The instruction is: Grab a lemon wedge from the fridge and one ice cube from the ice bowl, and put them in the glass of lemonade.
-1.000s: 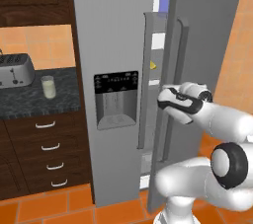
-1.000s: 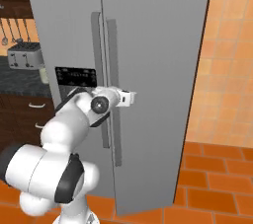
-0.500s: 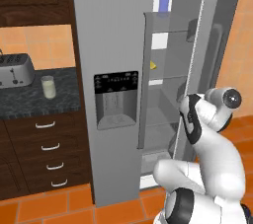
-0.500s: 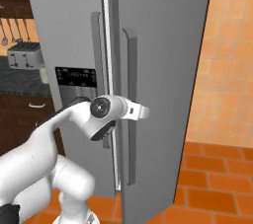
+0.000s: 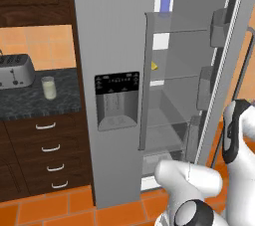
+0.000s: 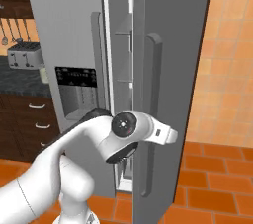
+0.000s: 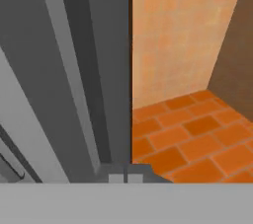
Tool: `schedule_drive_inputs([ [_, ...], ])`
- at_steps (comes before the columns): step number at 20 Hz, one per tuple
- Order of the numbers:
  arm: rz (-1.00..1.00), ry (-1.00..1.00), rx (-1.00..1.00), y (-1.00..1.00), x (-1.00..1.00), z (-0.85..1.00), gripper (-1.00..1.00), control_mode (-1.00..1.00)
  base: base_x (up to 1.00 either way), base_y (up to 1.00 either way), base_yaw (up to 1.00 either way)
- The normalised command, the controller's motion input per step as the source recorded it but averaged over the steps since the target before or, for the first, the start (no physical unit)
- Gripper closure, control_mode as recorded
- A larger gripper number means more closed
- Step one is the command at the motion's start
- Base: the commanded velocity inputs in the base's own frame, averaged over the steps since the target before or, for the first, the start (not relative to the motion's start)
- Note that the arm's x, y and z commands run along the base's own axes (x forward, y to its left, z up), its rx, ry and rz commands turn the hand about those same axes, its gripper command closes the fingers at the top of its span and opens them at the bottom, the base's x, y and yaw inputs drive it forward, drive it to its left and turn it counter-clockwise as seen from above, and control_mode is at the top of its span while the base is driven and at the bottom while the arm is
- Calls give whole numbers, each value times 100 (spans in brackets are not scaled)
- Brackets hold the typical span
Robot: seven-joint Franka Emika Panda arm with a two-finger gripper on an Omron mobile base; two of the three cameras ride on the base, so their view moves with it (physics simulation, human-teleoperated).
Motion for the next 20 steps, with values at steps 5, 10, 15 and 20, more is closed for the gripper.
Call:
schedule_drive_inputs([
  [5, -9, 9, 6, -50, -75, 50, 100, -100, 0, 0, 0],
  [10, 0, 0, -11, 57, -43, 78, -100, -100, 0, 0, 0],
  [15, 1, 1, -28, 100, 19, 48, -100, -100, 0, 0, 0],
  [20, 0, 10, -36, 100, 44, 16, -100, -100, 0, 0, 0],
])
